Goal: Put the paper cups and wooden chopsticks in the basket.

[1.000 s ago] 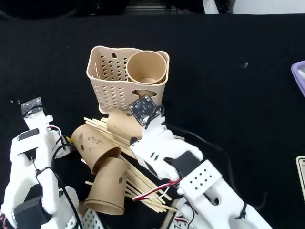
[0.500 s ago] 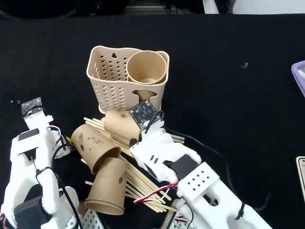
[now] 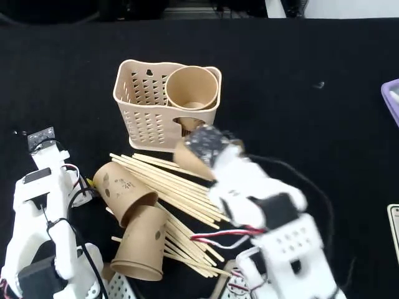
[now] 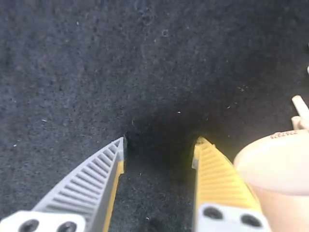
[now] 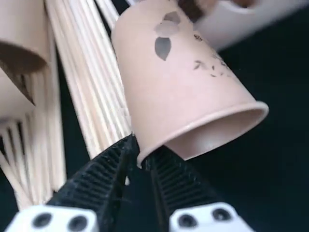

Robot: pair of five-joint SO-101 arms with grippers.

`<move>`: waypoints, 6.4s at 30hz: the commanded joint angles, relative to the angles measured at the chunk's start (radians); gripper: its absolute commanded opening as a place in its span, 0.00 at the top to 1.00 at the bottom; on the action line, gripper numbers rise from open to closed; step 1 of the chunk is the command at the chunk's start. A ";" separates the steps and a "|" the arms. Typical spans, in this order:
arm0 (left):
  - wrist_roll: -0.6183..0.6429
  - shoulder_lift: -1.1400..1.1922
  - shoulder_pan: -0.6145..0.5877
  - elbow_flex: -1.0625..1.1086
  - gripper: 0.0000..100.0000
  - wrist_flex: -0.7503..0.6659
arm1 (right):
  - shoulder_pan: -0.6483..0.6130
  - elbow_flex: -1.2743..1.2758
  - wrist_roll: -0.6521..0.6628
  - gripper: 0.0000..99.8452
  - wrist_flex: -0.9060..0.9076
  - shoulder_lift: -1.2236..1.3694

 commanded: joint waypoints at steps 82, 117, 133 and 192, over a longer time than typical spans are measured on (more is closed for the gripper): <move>0.006 -0.003 0.030 0.012 0.77 -0.012 | -0.031 -1.262 0.305 0.99 0.109 0.711; 0.006 -0.003 0.031 0.012 0.77 -0.012 | -0.107 -1.391 0.443 0.99 0.368 0.937; 0.006 -0.003 0.031 0.012 0.77 -0.012 | -0.109 -1.359 0.153 0.77 0.152 0.857; 0.011 -0.005 0.030 0.004 0.77 -0.011 | 0.014 -1.164 -0.295 0.99 -0.060 1.165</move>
